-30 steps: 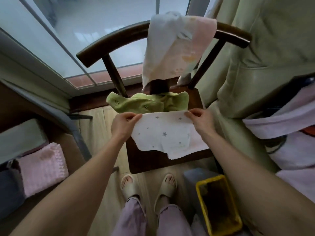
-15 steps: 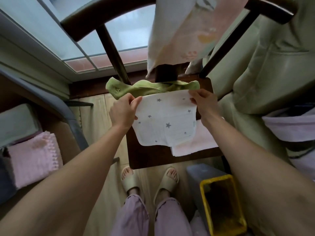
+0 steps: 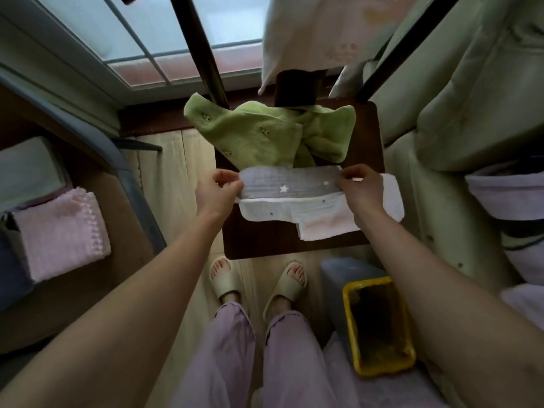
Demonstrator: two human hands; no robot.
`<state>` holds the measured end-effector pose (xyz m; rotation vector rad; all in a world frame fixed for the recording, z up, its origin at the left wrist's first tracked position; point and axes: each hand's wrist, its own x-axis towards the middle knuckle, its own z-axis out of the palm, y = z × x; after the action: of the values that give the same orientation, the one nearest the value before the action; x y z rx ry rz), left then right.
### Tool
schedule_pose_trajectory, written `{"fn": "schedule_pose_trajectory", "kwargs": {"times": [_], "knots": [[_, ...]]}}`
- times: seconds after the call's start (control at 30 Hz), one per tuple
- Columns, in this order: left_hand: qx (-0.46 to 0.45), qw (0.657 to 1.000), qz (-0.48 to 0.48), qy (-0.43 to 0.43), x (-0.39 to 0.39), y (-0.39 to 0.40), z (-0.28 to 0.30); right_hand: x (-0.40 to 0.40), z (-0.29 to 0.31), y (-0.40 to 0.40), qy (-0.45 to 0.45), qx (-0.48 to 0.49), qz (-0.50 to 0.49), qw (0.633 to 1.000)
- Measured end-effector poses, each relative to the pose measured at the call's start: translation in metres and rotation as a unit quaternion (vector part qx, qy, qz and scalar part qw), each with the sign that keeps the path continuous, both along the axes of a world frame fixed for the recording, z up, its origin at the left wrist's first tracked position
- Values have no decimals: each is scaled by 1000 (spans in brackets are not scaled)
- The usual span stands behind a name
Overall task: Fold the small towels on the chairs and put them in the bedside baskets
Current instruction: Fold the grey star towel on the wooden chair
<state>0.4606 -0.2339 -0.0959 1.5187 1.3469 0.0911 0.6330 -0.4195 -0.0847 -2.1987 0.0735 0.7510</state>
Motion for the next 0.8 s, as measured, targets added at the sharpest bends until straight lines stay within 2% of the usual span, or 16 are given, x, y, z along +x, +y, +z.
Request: {"fn": "schedule_pose_trajectory", "kwargs": {"times": [0.2, 0.43, 0.63, 0.8], "knots": [[4, 999, 8, 42, -18, -25, -18, -18, -22, -24, 4, -55, 2, 998], [-7, 996, 21, 82, -19, -34, -43, -22, -38, -24, -6, -75, 34, 997], [19, 996, 53, 67, -6, -34, -56, -16, -54, -18, -46, -73, 51, 995], [4, 993, 114, 25, 10, -34, -58, -5, -60, 2, -48, -54, 3, 997]]}}
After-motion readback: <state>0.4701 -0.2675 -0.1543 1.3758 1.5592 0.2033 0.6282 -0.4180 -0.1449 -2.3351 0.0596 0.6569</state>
